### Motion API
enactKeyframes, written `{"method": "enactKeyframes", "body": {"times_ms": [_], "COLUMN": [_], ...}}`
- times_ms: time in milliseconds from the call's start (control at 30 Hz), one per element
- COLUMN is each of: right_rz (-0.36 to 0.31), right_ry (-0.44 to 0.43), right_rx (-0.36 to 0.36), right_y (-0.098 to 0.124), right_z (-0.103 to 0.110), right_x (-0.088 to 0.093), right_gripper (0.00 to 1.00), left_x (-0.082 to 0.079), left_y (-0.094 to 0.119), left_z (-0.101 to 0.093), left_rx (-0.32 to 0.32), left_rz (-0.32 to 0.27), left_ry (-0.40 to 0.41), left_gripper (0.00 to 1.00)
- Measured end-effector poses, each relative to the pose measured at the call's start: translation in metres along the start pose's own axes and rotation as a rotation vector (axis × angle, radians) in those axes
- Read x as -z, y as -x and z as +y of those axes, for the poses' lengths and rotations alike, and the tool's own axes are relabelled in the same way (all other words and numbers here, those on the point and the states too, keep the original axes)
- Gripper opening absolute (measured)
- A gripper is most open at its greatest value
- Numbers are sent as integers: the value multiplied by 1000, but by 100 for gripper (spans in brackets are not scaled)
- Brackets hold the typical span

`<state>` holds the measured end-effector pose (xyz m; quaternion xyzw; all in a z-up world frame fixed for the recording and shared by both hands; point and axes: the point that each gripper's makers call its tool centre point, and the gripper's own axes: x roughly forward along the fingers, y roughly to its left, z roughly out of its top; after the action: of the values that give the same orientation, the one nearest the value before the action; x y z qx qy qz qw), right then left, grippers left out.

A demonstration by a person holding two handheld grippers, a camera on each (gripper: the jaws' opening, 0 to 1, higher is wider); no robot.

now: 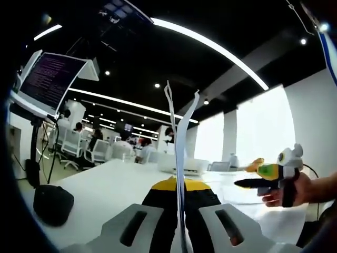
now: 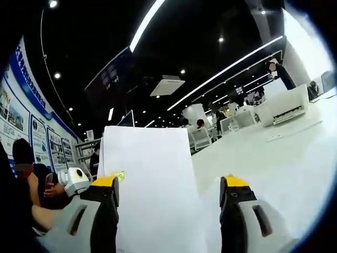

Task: Organize the stack of printing papers by aligning and flattening the scattered papers on the table

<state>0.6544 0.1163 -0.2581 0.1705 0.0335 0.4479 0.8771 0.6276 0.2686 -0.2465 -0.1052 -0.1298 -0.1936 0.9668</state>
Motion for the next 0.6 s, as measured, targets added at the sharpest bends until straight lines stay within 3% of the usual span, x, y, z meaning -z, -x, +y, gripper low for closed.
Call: {"method": "enactKeyframes", "body": {"times_ms": [600], "right_rz": [-18], "right_ry": [37], "right_rx": [46], "right_y": [10], "right_z": [-7], "right_x": [-3], "right_gripper": [90], "left_x": [1], "left_y": [0], "left_z": [-2], "left_rx": [7], "left_rz": [4], "left_ry": [1], "left_gripper": [6]}}
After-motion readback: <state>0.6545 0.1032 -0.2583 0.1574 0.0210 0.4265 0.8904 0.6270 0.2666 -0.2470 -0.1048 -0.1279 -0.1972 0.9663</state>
